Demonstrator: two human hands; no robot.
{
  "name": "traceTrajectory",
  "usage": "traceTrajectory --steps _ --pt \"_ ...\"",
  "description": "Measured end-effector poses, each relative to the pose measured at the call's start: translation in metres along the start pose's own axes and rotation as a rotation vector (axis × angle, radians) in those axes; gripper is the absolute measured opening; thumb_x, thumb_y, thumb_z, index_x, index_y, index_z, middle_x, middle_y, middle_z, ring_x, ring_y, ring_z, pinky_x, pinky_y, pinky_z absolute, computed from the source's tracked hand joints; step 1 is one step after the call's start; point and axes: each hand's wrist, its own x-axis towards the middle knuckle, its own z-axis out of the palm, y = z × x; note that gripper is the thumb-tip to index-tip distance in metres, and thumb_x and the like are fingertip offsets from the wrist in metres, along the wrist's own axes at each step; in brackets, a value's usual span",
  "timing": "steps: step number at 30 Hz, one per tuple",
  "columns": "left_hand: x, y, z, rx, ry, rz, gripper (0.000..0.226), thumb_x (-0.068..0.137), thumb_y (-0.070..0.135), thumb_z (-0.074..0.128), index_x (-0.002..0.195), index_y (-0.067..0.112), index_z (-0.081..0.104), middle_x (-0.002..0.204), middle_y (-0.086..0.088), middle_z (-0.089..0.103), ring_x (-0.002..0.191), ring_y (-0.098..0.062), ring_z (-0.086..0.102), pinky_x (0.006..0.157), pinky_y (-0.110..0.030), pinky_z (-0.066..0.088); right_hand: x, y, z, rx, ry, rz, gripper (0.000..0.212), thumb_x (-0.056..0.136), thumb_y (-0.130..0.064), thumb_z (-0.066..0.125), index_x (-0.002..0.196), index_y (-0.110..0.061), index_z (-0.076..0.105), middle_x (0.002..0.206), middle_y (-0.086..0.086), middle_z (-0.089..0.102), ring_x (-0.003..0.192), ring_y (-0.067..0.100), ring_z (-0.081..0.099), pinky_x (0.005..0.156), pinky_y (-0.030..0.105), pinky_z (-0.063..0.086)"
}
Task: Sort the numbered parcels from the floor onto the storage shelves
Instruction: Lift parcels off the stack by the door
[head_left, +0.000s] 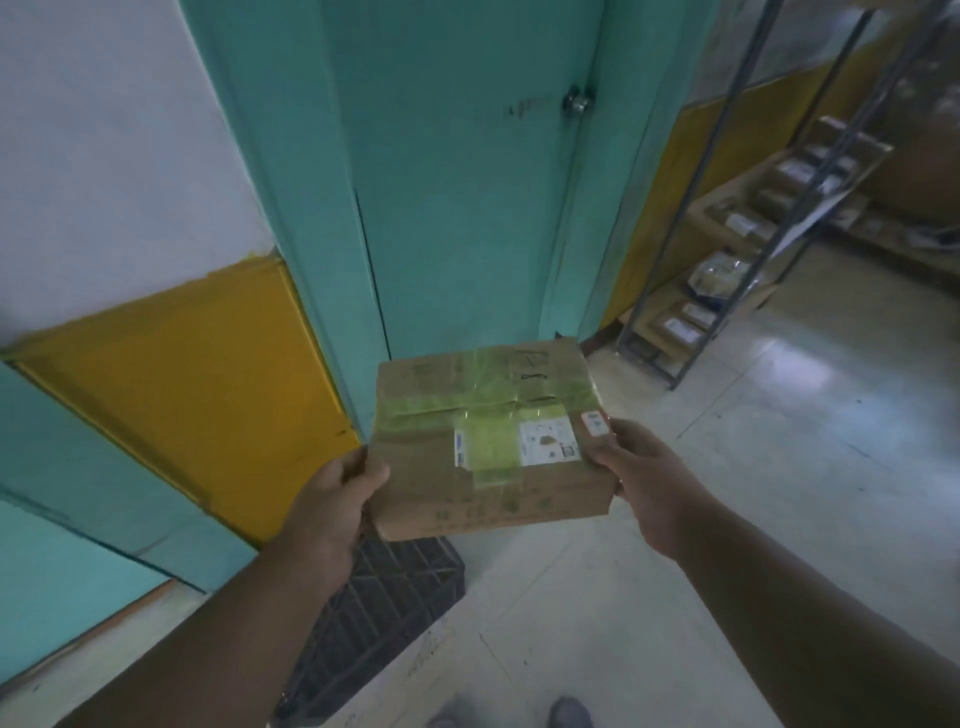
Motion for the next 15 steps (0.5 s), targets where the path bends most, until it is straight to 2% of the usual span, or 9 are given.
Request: traceTrajectory --steps 2,4,8,11,13,15 --pt "0.006 -0.008 0.01 0.056 -0.023 -0.025 0.035 0.097 0.004 0.059 0.131 0.012 0.058 0.111 -0.001 0.065 0.102 -0.026 0.063 0.101 -0.053 0.048 -0.003 0.005 -0.012 -0.014 0.035 -0.022 0.023 0.094 -0.016 0.064 0.116 -0.021 0.063 0.101 -0.001 0.075 0.098 0.022 0.07 0.084 0.041 0.057" --pt "0.013 -0.015 0.029 0.083 -0.05 -0.041 0.038 0.095 -0.001 0.058 0.131 0.012 0.059 0.114 -0.002 0.066 0.104 -0.026 0.063 0.099 -0.051 0.049 -0.005 0.006 -0.032 -0.027 0.07 -0.033 0.021 0.092 -0.01 0.065 0.111 -0.02 0.064 0.1 -0.001 0.074 0.097 0.021 0.07 0.08 0.037 0.056" --pt "0.029 -0.025 0.084 0.096 -0.135 -0.038 0.04 0.092 -0.008 0.057 0.126 0.013 0.059 0.12 -0.003 0.066 0.099 -0.019 0.064 0.082 -0.036 0.052 -0.003 0.009 -0.084 -0.022 0.139 -0.033 0.021 0.09 -0.007 0.066 0.107 -0.019 0.062 0.103 0.004 0.072 0.095 0.02 0.07 0.074 0.031 0.054" --pt "0.038 -0.03 0.138 0.101 -0.185 -0.027 0.044 0.089 -0.013 0.058 0.128 0.007 0.055 0.119 -0.007 0.065 0.091 -0.019 0.065 0.072 -0.033 0.051 0.008 0.012 -0.133 -0.009 0.187 -0.033 0.022 0.089 -0.006 0.068 0.106 -0.018 0.061 0.103 0.007 0.072 0.091 0.02 0.072 0.069 0.027 0.054" --pt "0.042 -0.03 0.178 0.097 -0.223 -0.009 0.042 0.088 -0.016 0.057 0.123 0.007 0.057 0.119 -0.008 0.065 0.09 -0.02 0.065 0.073 -0.034 0.051 0.019 0.009 -0.169 -0.01 0.216 -0.031 0.022 0.088 -0.006 0.069 0.105 -0.018 0.061 0.104 0.008 0.072 0.091 0.021 0.072 0.071 0.028 0.055" --pt "0.046 -0.029 0.22 0.108 -0.259 0.015 0.041 0.086 -0.018 0.057 0.113 0.012 0.06 0.116 -0.004 0.065 0.091 -0.02 0.066 0.081 -0.038 0.053 0.03 0.003 -0.206 -0.001 0.239 -0.041 0.022 0.089 -0.008 0.069 0.105 -0.018 0.06 0.106 0.008 0.07 0.094 0.022 0.071 0.076 0.033 0.057"
